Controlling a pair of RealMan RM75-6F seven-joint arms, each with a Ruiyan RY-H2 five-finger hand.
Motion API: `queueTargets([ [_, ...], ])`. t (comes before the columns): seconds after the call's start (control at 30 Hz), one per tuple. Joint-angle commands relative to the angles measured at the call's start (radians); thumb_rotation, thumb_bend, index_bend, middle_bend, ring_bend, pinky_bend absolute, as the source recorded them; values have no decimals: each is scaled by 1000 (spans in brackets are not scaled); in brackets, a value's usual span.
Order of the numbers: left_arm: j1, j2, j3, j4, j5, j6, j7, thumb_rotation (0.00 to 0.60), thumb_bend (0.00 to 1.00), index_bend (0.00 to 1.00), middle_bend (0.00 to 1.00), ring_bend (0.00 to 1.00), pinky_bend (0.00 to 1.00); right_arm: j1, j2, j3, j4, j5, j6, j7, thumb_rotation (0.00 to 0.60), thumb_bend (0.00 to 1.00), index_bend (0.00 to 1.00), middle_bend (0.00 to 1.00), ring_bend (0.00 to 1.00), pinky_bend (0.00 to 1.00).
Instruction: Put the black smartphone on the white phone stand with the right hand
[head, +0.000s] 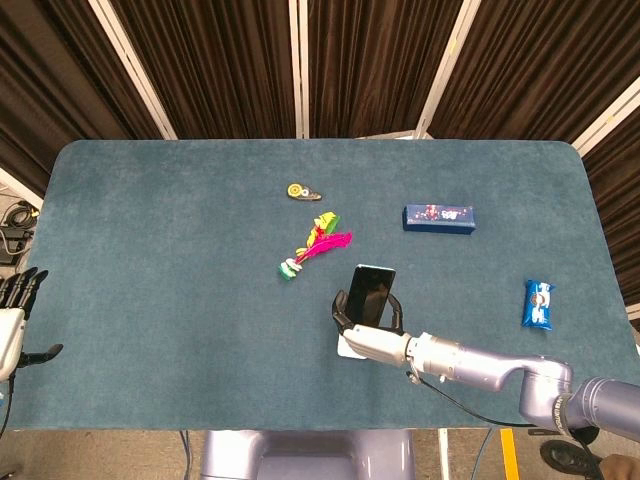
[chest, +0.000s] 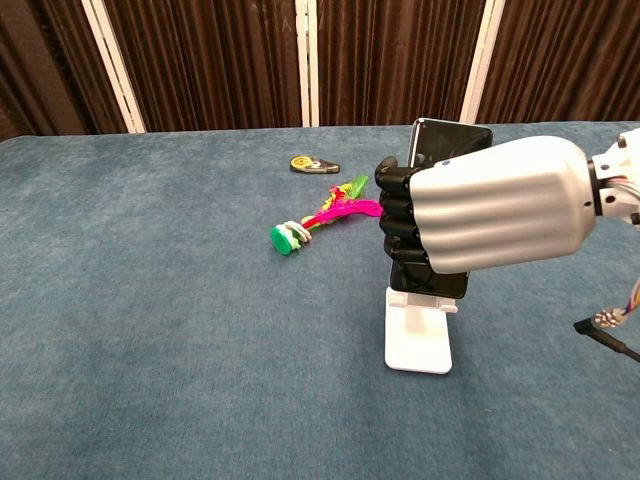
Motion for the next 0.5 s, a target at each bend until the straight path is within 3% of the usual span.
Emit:
queueTargets([
  [0.03,-2,0,-1,4,-5,-5,-2,600,0,0,0,0,0,-6,-2,8,2,12,-15,-17,600,319,521,523,395,392],
  [0.5,-9,-4,-2,8,-18,-11,6,600,0,0,0,0,0,-25,-43,27,-4,53,-79,-85,600,323,523,524,395,392],
])
